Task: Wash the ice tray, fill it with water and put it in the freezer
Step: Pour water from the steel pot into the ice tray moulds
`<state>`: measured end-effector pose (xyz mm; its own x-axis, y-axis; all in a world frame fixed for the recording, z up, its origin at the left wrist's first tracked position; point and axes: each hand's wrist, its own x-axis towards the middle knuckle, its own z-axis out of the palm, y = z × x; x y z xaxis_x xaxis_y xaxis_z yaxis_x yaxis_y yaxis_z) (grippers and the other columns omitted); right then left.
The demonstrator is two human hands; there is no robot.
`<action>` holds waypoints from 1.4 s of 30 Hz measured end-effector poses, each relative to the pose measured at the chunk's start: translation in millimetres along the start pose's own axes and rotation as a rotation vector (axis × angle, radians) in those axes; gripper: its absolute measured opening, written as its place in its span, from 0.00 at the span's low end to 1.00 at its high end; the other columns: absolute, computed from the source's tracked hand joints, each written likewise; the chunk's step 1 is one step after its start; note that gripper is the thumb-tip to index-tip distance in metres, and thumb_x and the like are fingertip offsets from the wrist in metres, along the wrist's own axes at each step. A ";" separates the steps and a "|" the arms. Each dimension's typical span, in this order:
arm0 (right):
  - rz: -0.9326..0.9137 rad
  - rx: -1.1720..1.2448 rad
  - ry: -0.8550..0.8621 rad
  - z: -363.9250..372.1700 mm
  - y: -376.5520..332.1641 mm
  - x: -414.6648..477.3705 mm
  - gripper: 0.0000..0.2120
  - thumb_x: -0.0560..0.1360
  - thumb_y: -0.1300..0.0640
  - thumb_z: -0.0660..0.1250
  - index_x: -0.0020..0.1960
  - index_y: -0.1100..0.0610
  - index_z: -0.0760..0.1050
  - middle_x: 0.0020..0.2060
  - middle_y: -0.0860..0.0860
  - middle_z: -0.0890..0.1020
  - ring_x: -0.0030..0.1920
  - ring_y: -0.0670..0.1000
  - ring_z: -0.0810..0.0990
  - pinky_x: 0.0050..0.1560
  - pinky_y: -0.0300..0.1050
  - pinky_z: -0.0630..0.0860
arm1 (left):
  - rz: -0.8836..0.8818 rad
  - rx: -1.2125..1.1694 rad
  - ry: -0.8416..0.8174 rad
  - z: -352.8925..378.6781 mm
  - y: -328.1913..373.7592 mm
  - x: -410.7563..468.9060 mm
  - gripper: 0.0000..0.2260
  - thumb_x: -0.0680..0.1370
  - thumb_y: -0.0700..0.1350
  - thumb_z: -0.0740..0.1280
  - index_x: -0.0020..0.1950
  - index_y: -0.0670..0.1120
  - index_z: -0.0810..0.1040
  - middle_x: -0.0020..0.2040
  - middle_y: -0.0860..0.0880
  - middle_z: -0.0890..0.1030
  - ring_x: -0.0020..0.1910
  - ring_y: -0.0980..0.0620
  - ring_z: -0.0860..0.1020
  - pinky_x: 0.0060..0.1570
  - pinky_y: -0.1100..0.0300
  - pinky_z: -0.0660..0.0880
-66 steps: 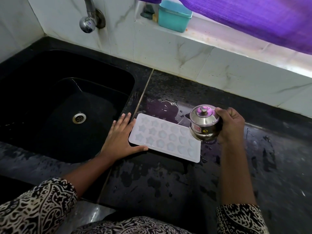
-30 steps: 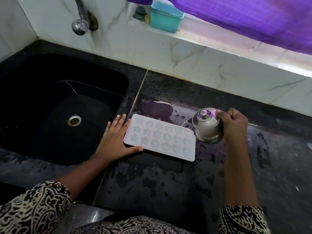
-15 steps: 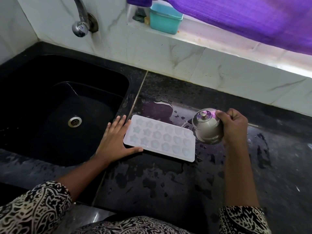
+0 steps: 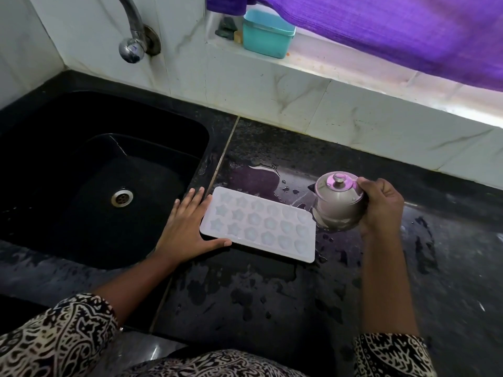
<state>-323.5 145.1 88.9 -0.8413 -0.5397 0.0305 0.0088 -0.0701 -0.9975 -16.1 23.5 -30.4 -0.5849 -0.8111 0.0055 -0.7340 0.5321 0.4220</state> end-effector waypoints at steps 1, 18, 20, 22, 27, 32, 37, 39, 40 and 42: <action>0.007 0.034 0.004 -1.6 0.1 0.5 0.16 0.72 0.65 0.67 0.30 0.54 0.65 0.23 0.45 0.73 0.27 0.43 0.69 0.29 0.35 0.70 | 0.001 -0.005 0.001 -0.2 0.2 0.0 0.57 0.60 0.82 0.53 0.80 0.50 0.51 0.81 0.52 0.46 0.77 0.57 0.39 0.73 0.55 0.33; -0.035 -0.212 0.021 -22.1 4.2 -3.9 0.16 0.71 0.64 0.67 0.31 0.53 0.64 0.27 0.51 0.69 0.28 0.47 0.68 0.26 0.34 0.68 | 0.000 -0.006 0.011 -0.9 1.4 -0.8 0.58 0.59 0.84 0.49 0.80 0.50 0.52 0.81 0.51 0.47 0.78 0.56 0.41 0.75 0.53 0.36; -0.027 -0.212 0.023 -22.7 4.1 -3.8 0.16 0.71 0.64 0.68 0.31 0.53 0.64 0.27 0.50 0.70 0.28 0.47 0.69 0.26 0.35 0.70 | -0.001 -0.009 0.012 -0.7 1.1 -1.0 0.58 0.59 0.84 0.50 0.80 0.49 0.52 0.81 0.51 0.47 0.78 0.56 0.41 0.74 0.53 0.36; -0.032 -0.219 0.025 -23.8 4.2 -3.2 0.16 0.71 0.63 0.68 0.30 0.53 0.64 0.27 0.51 0.70 0.29 0.48 0.69 0.28 0.39 0.69 | -0.001 -0.004 0.010 -1.0 1.1 -1.0 0.58 0.59 0.84 0.50 0.80 0.49 0.52 0.81 0.52 0.47 0.78 0.56 0.41 0.74 0.53 0.36; -0.024 -0.228 0.028 -25.8 4.2 -2.5 0.16 0.71 0.62 0.68 0.31 0.53 0.64 0.28 0.51 0.70 0.32 0.51 0.70 0.32 0.43 0.69 | -0.004 0.002 0.007 -1.7 2.6 -0.5 0.57 0.60 0.82 0.53 0.80 0.49 0.52 0.81 0.51 0.47 0.78 0.55 0.41 0.74 0.54 0.35; -0.022 -0.243 0.029 -27.7 3.4 -1.9 0.16 0.71 0.62 0.68 0.31 0.52 0.64 0.29 0.51 0.70 0.33 0.52 0.70 0.32 0.44 0.69 | -0.007 -0.005 0.006 -2.1 2.9 -0.8 0.57 0.60 0.82 0.53 0.80 0.49 0.52 0.81 0.52 0.47 0.78 0.56 0.41 0.74 0.54 0.35; -0.032 -0.261 0.027 -27.9 1.2 -2.8 0.16 0.71 0.61 0.68 0.31 0.52 0.64 0.29 0.51 0.71 0.32 0.51 0.71 0.31 0.43 0.70 | -0.010 0.001 0.002 -2.1 2.8 -0.9 0.58 0.59 0.83 0.51 0.80 0.50 0.51 0.81 0.52 0.46 0.78 0.55 0.40 0.74 0.54 0.35; -0.040 -0.266 0.021 -27.9 0.5 -2.8 0.16 0.71 0.61 0.68 0.31 0.53 0.64 0.29 0.51 0.70 0.31 0.50 0.70 0.30 0.41 0.70 | -0.009 -0.002 -0.002 -1.7 2.3 -1.1 0.58 0.59 0.84 0.51 0.80 0.50 0.51 0.81 0.52 0.46 0.78 0.55 0.40 0.74 0.54 0.35; -0.038 -0.269 0.020 -27.9 0.6 -2.7 0.15 0.71 0.61 0.68 0.31 0.53 0.64 0.29 0.51 0.70 0.32 0.50 0.70 0.30 0.41 0.70 | -0.010 -0.003 -0.003 -1.5 2.2 -1.2 0.58 0.59 0.84 0.51 0.81 0.50 0.51 0.81 0.52 0.46 0.78 0.56 0.40 0.74 0.53 0.35; -0.030 -0.274 0.019 -28.2 1.0 -2.7 0.15 0.71 0.60 0.68 0.32 0.53 0.65 0.30 0.52 0.71 0.32 0.51 0.71 0.30 0.42 0.71 | -0.009 -0.007 -0.001 -1.8 2.5 -1.0 0.59 0.58 0.84 0.50 0.81 0.50 0.51 0.81 0.52 0.46 0.78 0.56 0.40 0.75 0.53 0.35</action>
<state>-336.5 170.1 86.0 -0.8491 -0.5247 0.0614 -0.1606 0.1455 -0.9762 -16.7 25.1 -27.7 -0.5783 -0.8158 0.0010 -0.7371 0.5230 0.4280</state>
